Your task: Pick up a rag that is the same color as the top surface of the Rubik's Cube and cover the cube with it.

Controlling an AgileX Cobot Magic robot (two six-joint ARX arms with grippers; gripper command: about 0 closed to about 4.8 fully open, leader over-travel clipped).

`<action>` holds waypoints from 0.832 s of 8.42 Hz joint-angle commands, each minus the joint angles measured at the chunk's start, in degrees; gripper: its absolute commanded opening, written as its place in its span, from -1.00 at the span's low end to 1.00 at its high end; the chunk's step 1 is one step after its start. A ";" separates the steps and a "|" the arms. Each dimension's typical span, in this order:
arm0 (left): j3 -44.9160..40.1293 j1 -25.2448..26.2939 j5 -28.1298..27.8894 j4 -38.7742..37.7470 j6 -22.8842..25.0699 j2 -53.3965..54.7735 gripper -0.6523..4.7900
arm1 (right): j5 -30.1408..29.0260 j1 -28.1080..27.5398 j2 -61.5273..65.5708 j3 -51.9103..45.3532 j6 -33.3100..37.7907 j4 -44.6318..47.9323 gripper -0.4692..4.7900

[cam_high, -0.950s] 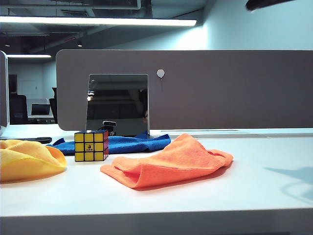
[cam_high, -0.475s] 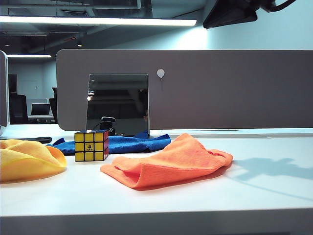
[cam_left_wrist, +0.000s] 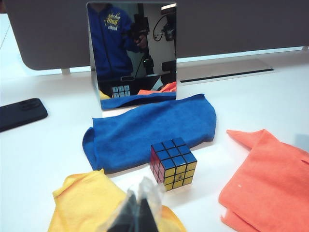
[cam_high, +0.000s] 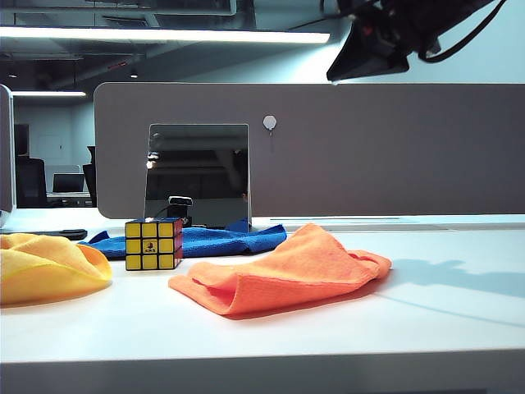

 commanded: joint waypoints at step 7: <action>0.20 -2.89 0.17 12.17 -0.02 11.02 -0.78 | -0.17 0.07 6.34 4.63 2.62 3.41 -0.84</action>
